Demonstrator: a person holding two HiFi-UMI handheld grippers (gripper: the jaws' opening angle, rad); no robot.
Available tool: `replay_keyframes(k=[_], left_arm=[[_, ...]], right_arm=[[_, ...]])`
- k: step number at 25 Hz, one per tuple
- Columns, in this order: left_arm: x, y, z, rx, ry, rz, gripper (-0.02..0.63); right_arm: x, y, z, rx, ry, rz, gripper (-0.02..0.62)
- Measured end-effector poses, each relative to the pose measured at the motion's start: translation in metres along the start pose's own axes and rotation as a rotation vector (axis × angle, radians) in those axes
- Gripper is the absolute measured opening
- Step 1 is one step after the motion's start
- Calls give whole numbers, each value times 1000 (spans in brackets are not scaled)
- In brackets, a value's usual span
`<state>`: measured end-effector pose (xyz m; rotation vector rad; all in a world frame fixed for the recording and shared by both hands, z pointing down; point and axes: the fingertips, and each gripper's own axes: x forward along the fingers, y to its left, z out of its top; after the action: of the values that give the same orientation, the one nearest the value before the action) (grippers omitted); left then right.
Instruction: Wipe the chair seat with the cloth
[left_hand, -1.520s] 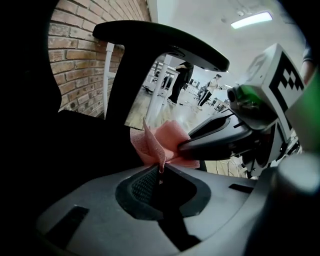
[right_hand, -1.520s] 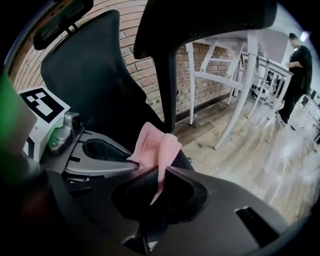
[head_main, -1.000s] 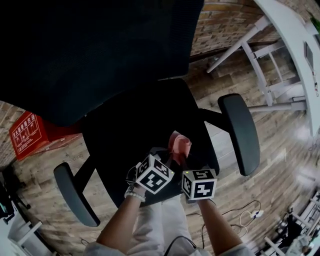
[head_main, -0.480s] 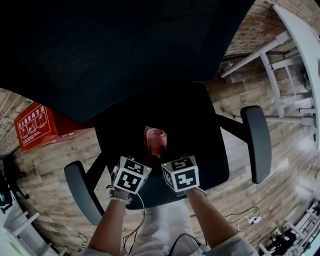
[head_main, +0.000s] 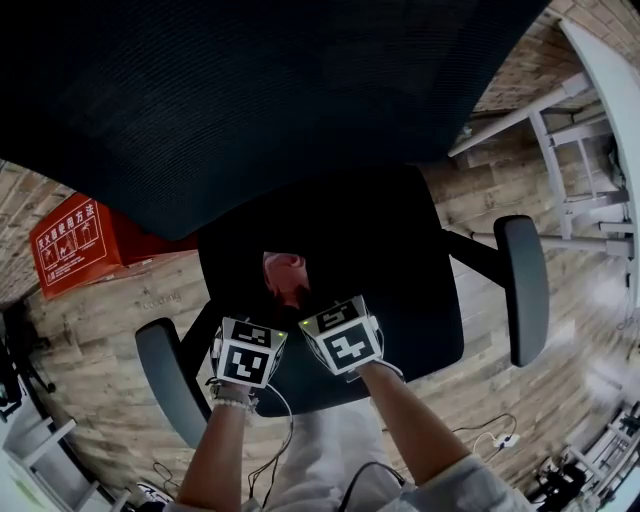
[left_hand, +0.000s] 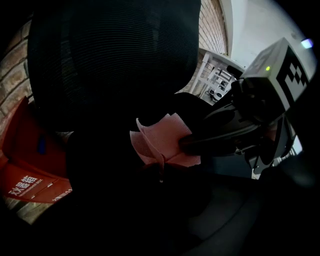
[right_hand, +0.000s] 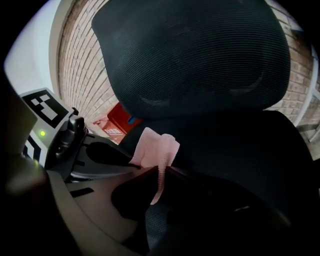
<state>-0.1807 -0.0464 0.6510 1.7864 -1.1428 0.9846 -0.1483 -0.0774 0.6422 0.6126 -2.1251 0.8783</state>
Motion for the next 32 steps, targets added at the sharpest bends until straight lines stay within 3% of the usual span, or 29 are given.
replay_keyframes(k=[9,17,32], left_arm=[[18,-46,2,130,20,-53,37],[41,-144,4,252,46,-184,37],[59,-316,-14,406,71,-413,37]], right_arm=[[-31,-27,-37,38,12,-66,52],[-95,-77,-102,134,31,-181,52],[-213,-139,-221,301,30,-365,52]])
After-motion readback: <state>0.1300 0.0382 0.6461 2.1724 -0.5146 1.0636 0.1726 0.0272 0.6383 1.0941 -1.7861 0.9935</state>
